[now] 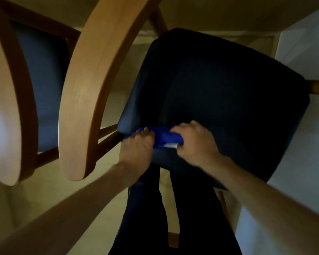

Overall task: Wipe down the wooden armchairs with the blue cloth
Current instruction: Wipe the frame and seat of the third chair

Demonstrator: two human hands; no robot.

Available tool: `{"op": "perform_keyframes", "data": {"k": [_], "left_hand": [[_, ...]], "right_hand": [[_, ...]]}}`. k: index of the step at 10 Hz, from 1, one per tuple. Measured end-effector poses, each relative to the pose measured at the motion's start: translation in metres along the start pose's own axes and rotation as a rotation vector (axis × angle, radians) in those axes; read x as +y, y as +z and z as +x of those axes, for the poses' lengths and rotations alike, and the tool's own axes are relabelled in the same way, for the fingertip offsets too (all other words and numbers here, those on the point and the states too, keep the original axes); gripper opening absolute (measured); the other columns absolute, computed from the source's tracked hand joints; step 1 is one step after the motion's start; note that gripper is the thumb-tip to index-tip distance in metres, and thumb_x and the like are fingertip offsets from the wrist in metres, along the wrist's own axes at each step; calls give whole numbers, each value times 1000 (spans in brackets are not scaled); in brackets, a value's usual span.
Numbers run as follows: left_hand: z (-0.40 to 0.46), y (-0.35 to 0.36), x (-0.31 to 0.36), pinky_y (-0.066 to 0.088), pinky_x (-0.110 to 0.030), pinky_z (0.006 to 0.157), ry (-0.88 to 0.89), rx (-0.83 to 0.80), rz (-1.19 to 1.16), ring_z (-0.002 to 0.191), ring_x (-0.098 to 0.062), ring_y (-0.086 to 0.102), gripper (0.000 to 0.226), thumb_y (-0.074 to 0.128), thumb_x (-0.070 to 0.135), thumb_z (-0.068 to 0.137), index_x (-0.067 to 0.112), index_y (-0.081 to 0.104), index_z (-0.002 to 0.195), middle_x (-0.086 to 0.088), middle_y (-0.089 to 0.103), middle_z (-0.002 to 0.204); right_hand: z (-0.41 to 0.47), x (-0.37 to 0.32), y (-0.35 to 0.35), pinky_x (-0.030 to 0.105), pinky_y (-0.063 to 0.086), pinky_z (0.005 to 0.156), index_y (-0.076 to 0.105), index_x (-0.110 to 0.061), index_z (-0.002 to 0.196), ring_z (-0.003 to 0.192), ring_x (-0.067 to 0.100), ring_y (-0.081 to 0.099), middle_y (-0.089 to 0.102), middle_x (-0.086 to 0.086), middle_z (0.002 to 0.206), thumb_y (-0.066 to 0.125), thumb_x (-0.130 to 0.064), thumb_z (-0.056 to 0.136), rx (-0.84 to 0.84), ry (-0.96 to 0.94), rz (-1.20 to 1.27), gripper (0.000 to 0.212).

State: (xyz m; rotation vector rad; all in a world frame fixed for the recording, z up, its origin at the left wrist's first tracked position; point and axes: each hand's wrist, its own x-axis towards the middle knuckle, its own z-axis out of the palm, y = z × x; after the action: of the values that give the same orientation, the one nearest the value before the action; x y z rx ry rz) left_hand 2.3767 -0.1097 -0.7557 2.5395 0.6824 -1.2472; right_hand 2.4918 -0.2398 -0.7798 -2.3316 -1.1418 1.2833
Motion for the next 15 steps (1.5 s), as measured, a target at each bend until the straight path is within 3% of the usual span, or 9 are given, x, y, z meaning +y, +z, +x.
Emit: {"op": "perform_keyframes", "data": {"k": [1, 2, 4, 7, 9, 10, 11, 12, 15], "left_hand": [[9, -32, -15, 46, -28, 62, -12, 357, -101, 89, -23, 66, 45, 58, 9, 89, 17, 44, 131, -9, 61, 113], [48, -79, -27, 48, -36, 87, 54, 714, -370, 108, -35, 60, 49, 52, -7, 83, 4, 50, 131, -20, 60, 122], [66, -69, -33, 45, -43, 81, -83, 477, -163, 102, -41, 58, 26, 46, 1, 93, -1, 55, 117, -25, 59, 113], [-30, 69, -26, 46, -29, 65, -34, 229, 151, 94, -20, 66, 36, 38, 10, 94, 13, 49, 128, -5, 65, 112], [-56, 77, -9, 43, -30, 70, 53, 43, -131, 90, -22, 65, 23, 49, 17, 93, 19, 49, 116, -2, 65, 104], [-36, 30, -13, 43, -30, 66, 61, 295, -123, 90, -22, 65, 35, 57, 14, 89, 19, 49, 123, -4, 63, 106], [14, -28, -14, 51, -40, 85, 217, 625, -227, 108, -29, 61, 46, 54, 0, 86, 15, 53, 129, -9, 62, 121], [69, -64, 0, 37, -41, 108, 398, 612, -199, 131, -26, 46, 60, 48, -7, 86, 17, 47, 141, -6, 50, 143], [4, 40, 1, 32, -37, 105, 501, 376, -179, 138, -20, 39, 55, 54, 0, 82, 19, 56, 134, 2, 52, 141]], "right_hand": [[31, -5, -44, 31, 43, 79, 60, -36, 123, 102, 26, 57, 66, -3, 110, 66, -22, 78, 138, -39, 16, 47], [75, -20, -77, 34, 43, 86, 60, -30, 125, 107, 25, 55, 63, -2, 120, 63, -7, 78, 475, -75, 34, 52], [98, -37, -32, 34, 43, 96, 59, -22, 131, 121, 25, 47, 56, -2, 133, 58, -10, 90, 421, 7, -41, 42], [-18, -43, 73, 37, 44, 90, 62, -25, 128, 121, 22, 44, 58, -9, 133, 61, -3, 79, 160, -53, -102, 55], [-43, -28, 50, 30, 43, 91, 62, -34, 127, 118, 14, 43, 58, -17, 130, 59, -7, 78, -15, -46, -52, 56], [-30, -21, 14, 35, 43, 95, 61, -32, 129, 113, 20, 48, 60, -10, 129, 61, -1, 77, 184, 16, 80, 60], [-4, -5, -21, 39, 42, 103, 60, -25, 133, 117, 24, 53, 60, -2, 132, 59, 5, 78, 504, 36, 138, 63], [18, 23, -41, 36, 43, 105, 58, -23, 134, 119, 23, 55, 58, 1, 133, 59, 3, 82, 642, 113, 139, 58], [-61, -1, 83, 31, 46, 83, 61, -23, 127, 109, 22, 46, 59, -5, 128, 69, -4, 77, 536, 331, 59, 54]]}}
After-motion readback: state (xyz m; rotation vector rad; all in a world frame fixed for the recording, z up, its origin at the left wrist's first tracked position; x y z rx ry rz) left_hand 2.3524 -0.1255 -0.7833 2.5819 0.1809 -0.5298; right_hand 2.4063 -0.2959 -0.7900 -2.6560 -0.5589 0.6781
